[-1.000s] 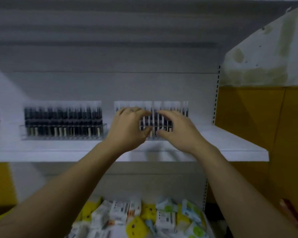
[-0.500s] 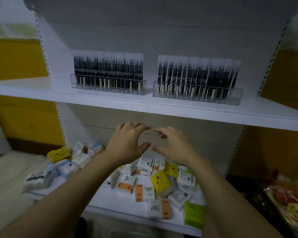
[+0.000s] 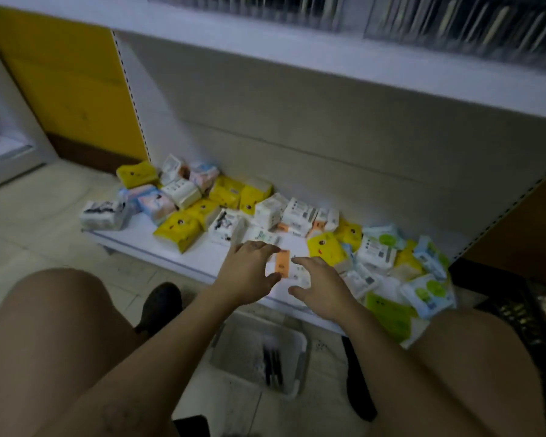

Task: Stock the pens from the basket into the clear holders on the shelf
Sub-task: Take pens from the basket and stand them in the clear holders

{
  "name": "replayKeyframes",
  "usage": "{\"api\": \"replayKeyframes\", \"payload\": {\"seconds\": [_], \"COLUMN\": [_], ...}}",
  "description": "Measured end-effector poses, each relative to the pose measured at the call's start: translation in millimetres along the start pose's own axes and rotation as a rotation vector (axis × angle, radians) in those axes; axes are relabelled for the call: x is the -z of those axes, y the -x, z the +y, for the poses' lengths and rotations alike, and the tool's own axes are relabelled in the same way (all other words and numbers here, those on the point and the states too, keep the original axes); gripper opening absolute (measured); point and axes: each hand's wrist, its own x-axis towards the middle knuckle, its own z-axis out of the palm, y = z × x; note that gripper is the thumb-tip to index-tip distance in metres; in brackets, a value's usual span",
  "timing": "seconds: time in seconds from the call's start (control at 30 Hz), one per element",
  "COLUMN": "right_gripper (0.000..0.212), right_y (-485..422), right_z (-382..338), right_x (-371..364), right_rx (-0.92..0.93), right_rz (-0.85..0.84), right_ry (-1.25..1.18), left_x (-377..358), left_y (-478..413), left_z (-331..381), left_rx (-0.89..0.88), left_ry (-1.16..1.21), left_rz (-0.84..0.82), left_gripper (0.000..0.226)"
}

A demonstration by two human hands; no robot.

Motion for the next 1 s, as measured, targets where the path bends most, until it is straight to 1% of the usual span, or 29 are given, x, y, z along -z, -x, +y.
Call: {"api": "replayKeyframes", "payload": {"seconds": [0.1, 0.27, 0.43, 0.53, 0.67, 0.77, 0.87, 0.9, 0.93, 1.0], "right_gripper": [0.061, 0.063, 0.059, 0.060, 0.054, 0.039, 0.008, 0.004, 0.012, 0.016], "right_y": [-6.8, -15.6, -23.1, -23.5, -29.0, -44.9, -62.8, -66.7, -69.6, -70.9], "right_z": [15.0, 32.9, 41.6, 45.1, 53.8, 60.9, 70.5, 73.4, 79.6, 92.0], "right_x": [-28.1, -63.5, -94.2, -110.8, -131.5, -141.5, -156.1, -161.5, -167.9, -181.2], "right_rx": [-0.051, -0.117, -0.167, -0.181, -0.237, -0.311, -0.356, -0.363, -0.373, -0.414], "right_rz": [-0.086, -0.177, -0.267, -0.331, -0.428, -0.481, -0.527, -0.535, -0.541, -0.565], "right_ry": [-0.033, -0.031, -0.017, -0.015, 0.000, -0.048, -0.074, -0.089, -0.100, -0.124], "left_x": [-33.2, -72.8, -103.1, -124.4, -152.8, -174.7, -210.8, -224.9, -237.6, -259.4], "left_y": [7.7, 21.6, 33.1, 40.9, 44.4, 41.9, 40.3, 39.4, 38.2, 35.9], "left_z": [-15.8, -39.8, -58.1, -71.0, -86.4, -87.2, -77.9, -73.6, -69.3, -65.5], "left_rx": [0.074, 0.171, 0.227, 0.274, 0.359, 0.444, 0.530, 0.541, 0.539, 0.513], "left_ry": [0.029, 0.093, 0.084, 0.065, 0.066, 0.154, 0.300, 0.355, 0.413, 0.491], "left_rz": [-0.102, -0.196, -0.289, -0.382, -0.503, -0.522, -0.621, -0.654, -0.689, -0.757], "left_gripper": [0.057, 0.057, 0.059, 0.061, 0.063, 0.057, 0.046, 0.044, 0.044, 0.045]}}
